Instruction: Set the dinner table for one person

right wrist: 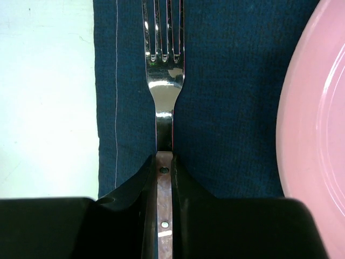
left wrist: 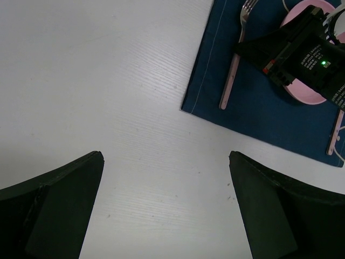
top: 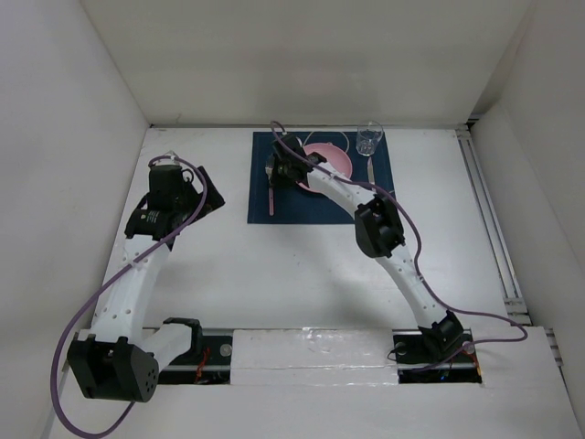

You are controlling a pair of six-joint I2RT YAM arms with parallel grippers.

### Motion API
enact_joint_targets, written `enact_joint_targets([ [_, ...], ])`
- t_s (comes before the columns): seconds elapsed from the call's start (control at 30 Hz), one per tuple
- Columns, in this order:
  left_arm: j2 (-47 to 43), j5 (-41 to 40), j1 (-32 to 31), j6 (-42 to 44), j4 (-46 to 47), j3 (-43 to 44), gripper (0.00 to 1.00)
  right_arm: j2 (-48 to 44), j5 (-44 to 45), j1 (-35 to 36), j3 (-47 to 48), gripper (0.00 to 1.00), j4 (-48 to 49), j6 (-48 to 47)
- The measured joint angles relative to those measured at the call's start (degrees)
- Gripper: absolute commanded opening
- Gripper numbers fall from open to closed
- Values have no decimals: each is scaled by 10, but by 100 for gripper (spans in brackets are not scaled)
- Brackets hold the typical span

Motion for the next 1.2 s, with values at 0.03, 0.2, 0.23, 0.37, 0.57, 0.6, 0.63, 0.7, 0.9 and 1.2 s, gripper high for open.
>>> enact_joint_targets([
  [0.03,0,0,0,0,0,0,100,0,0,0,0,5,0,0],
  [0.2,0,3,0,0,0,0,100,2,0,0,1,14,1,3],
  [0.23,0,3,0,0,0,0,100,2,0,0,1,17,2,3],
  [0.37,0,4,0,0,0,0,100,5,0,0,7,29,1,4],
  [0.57,0,4,0,0,0,0,100,1,12,3,7,38,0,8],
  [0.6,0,4,0,0,0,0,100,-3,15,4,4,42,-2,8],
  [0.63,0,4,0,0,0,0,100,-10,19,6,0,58,-6,7],
  [0.7,0,1,0,0,0,0,100,-34,31,9,-14,71,-10,1],
  [0.9,-10,-33,0,-3,-2,0,100,-247,99,32,-176,100,5,-54],
  [1.2,-69,-120,0,-28,-17,2,100,-724,309,26,-519,100,19,-136],
])
